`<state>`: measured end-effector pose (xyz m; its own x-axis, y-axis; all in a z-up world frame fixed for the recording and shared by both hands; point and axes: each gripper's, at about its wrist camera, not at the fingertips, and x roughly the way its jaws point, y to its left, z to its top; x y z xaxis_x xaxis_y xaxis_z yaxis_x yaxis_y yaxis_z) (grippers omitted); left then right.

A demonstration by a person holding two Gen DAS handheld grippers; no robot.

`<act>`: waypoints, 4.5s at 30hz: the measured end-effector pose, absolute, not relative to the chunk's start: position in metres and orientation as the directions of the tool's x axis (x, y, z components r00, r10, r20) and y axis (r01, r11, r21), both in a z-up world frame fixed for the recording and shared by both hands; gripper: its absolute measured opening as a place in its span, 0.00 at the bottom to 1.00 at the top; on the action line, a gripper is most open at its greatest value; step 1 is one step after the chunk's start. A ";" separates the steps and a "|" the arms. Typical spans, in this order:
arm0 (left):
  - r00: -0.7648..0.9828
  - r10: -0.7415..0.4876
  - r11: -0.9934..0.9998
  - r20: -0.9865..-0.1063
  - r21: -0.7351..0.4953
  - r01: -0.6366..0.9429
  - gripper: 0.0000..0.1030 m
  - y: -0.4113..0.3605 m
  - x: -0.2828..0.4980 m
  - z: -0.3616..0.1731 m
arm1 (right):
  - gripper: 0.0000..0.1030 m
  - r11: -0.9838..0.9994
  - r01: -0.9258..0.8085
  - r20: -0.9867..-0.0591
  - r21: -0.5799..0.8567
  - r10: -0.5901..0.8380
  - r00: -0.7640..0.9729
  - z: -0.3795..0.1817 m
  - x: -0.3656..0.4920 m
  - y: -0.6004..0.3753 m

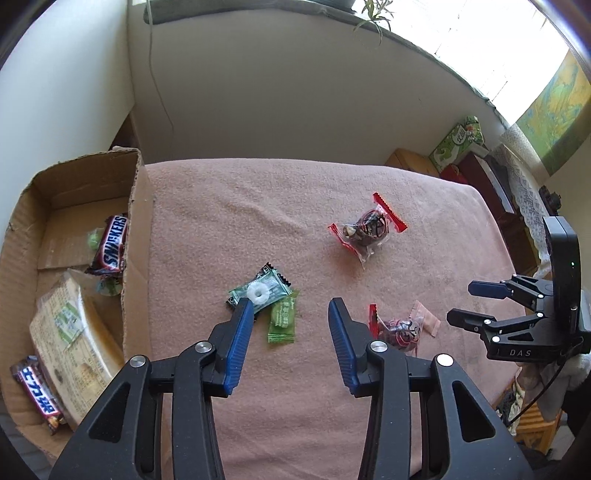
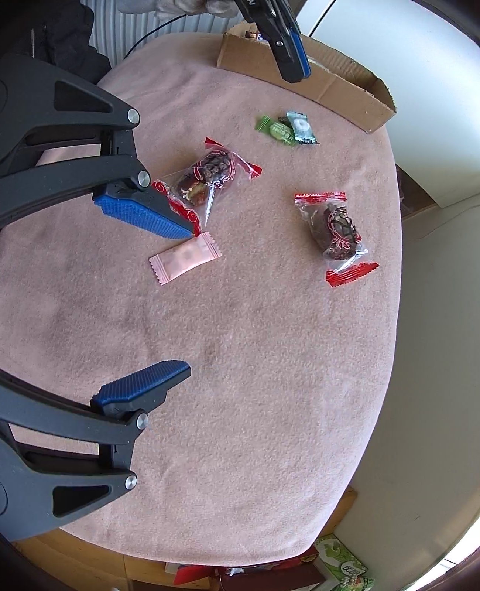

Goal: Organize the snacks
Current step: 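Move both grippers back over the remaining candies on the table, then close the left gripper on the green mint packet while right grasps the pink candy, then lift and carry the mint packet and pink candy over the box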

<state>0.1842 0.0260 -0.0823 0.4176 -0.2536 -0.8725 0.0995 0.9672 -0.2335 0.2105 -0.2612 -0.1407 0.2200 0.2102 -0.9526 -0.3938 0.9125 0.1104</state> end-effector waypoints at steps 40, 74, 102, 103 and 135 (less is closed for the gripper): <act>0.299 -0.203 0.942 -0.932 -0.103 0.319 0.30 -0.017 0.208 -0.127 | 0.49 0.865 -0.482 -0.962 0.139 0.234 0.143 -0.176 0.215 -0.226; 0.189 -0.168 0.804 -0.968 -0.023 0.595 0.30 -0.065 0.207 -0.134 | 0.49 0.803 -0.586 -0.965 0.107 0.226 0.134 -0.177 0.207 -0.229; 0.240 -0.308 0.909 -0.921 -0.209 0.361 0.11 -0.021 0.199 -0.129 | 0.13 0.822 -0.560 -0.966 0.105 0.219 0.141 -0.176 0.211 -0.237; 0.240 -0.303 0.907 -0.922 -0.202 0.370 0.12 -0.024 0.199 -0.128 | 0.15 0.825 -0.555 -0.966 0.109 0.220 0.138 -0.176 0.212 -0.237; 0.340 -0.257 0.939 -0.905 -0.151 0.309 0.19 -0.037 0.185 -0.101 | 0.19 0.858 -0.509 -0.946 0.072 0.220 0.237 -0.156 0.201 -0.232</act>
<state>0.1848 -0.0368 -0.1006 0.3400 -0.2574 -0.9045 0.3089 0.9390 -0.1512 0.2015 -0.2316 -0.1557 0.2367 0.2200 -0.9463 -0.5089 0.8578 0.0721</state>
